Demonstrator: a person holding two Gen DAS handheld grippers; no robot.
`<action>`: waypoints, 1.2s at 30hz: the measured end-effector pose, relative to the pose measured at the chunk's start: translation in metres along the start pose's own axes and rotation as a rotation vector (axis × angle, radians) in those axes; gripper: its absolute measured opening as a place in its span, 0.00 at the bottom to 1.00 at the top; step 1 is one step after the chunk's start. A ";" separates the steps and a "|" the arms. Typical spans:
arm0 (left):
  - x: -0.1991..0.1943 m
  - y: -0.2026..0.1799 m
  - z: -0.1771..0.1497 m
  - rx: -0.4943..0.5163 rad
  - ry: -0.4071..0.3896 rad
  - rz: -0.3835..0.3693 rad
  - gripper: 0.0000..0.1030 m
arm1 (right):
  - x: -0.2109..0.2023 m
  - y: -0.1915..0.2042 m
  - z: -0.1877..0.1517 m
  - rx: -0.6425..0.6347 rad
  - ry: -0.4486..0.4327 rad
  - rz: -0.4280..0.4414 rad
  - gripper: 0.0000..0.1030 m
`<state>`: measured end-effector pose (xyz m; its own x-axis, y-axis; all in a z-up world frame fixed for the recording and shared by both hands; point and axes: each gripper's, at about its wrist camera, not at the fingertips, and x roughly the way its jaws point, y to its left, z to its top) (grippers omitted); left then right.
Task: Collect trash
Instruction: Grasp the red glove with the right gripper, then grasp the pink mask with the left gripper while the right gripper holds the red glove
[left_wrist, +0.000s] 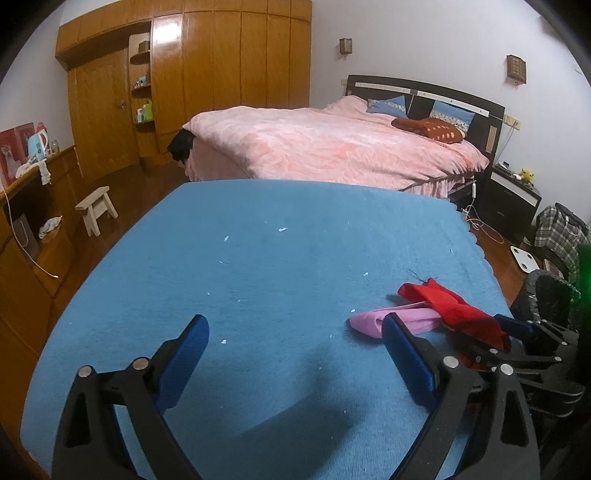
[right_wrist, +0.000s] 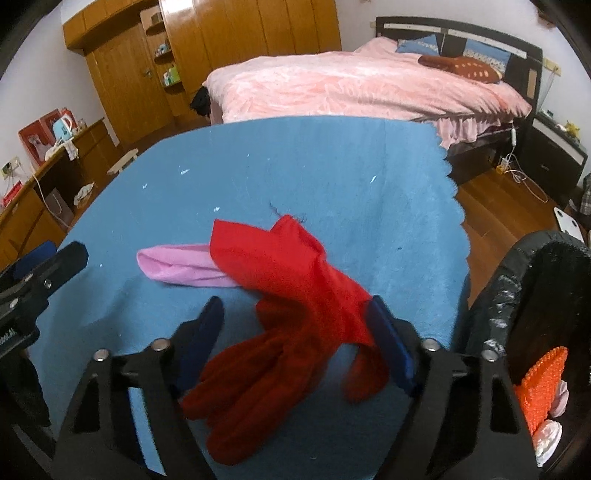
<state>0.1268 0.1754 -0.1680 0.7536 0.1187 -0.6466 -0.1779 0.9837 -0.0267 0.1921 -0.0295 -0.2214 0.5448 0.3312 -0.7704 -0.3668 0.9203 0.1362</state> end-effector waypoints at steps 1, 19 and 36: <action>0.001 0.000 0.000 -0.001 0.001 -0.001 0.90 | 0.001 0.000 0.000 -0.002 0.006 0.003 0.65; 0.030 -0.032 0.004 0.037 0.046 -0.085 0.89 | -0.016 -0.028 0.013 0.149 -0.046 0.029 0.14; 0.066 -0.053 0.002 0.021 0.160 -0.208 0.38 | -0.017 -0.027 0.015 0.120 -0.036 0.032 0.16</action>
<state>0.1871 0.1311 -0.2075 0.6625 -0.1075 -0.7413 -0.0149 0.9876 -0.1565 0.2044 -0.0570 -0.2029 0.5620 0.3659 -0.7418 -0.2924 0.9268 0.2357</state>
